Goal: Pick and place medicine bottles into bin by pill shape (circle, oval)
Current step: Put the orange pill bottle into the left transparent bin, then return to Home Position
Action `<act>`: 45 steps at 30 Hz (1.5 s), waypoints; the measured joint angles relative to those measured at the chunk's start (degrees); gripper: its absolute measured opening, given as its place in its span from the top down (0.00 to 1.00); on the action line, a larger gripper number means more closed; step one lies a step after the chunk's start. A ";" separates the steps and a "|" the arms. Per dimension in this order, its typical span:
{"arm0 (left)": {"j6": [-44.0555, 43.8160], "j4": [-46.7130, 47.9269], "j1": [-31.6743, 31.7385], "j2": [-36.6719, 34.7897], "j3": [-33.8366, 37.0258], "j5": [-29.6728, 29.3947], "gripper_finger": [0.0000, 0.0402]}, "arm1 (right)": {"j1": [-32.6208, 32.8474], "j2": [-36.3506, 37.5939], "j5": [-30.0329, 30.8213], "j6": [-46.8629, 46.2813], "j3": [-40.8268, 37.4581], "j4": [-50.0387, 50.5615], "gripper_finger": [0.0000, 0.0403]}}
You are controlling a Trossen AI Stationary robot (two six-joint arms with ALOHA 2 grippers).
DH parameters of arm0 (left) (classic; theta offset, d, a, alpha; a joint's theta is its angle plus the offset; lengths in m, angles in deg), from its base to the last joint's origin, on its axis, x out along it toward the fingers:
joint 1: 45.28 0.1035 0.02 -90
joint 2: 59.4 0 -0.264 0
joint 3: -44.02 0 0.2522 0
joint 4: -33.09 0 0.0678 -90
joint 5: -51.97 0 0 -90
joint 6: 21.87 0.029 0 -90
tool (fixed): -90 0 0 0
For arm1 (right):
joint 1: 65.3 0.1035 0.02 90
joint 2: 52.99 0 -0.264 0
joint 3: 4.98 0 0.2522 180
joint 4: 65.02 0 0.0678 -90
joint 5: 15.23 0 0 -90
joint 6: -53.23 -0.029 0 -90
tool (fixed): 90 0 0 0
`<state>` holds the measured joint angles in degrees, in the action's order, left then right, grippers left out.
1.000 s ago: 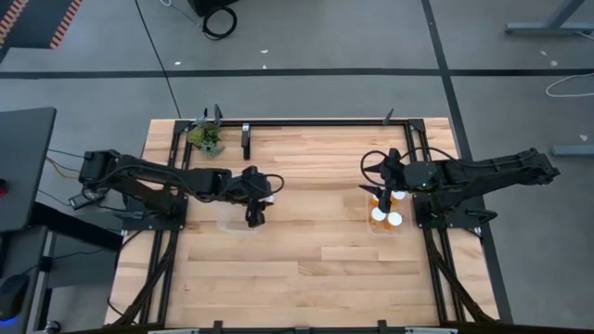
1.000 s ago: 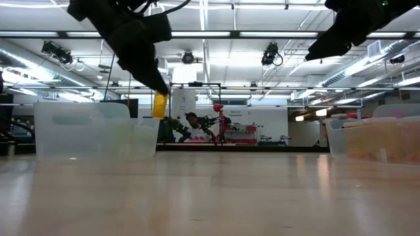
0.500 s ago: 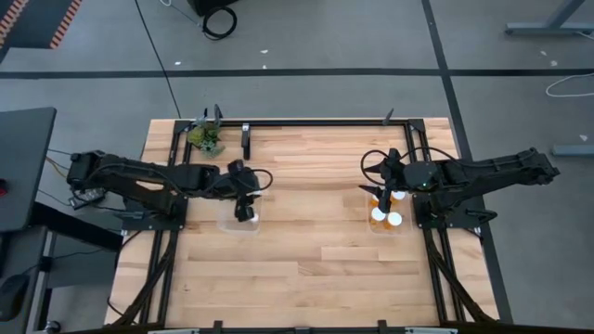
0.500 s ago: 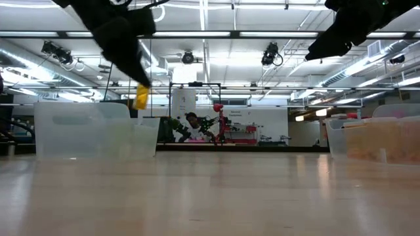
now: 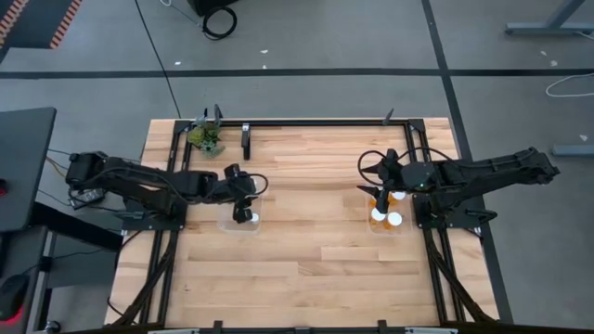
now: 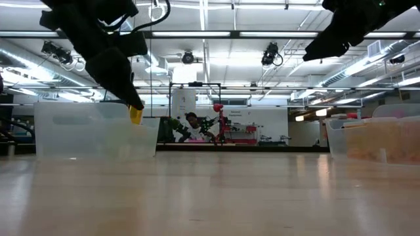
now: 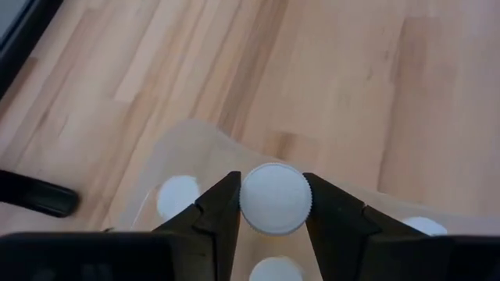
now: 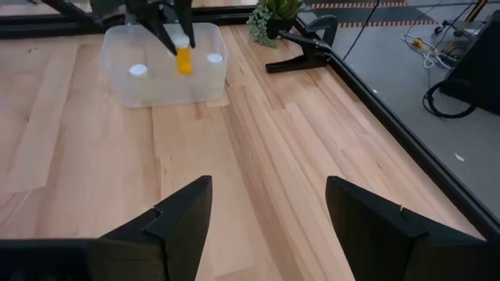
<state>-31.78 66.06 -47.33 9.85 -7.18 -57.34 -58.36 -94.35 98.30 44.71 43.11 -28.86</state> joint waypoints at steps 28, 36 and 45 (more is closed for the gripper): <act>-7.47 -16.64 -0.07 0.07 11.68 -1.98 0.65 | 0.00 0.00 0.01 0.14 0.00 -0.49 0.36; -7.49 -16.54 -0.07 0.07 11.68 -1.88 0.59 | 0.00 0.00 0.01 0.14 0.00 -0.49 0.36; -7.43 -16.61 -0.07 0.09 11.64 -1.89 0.53 | 0.00 0.00 0.01 0.14 0.00 -0.49 0.36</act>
<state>-39.21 49.45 -47.39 9.94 4.46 -59.23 -58.36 -94.35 98.30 44.85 43.11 -29.35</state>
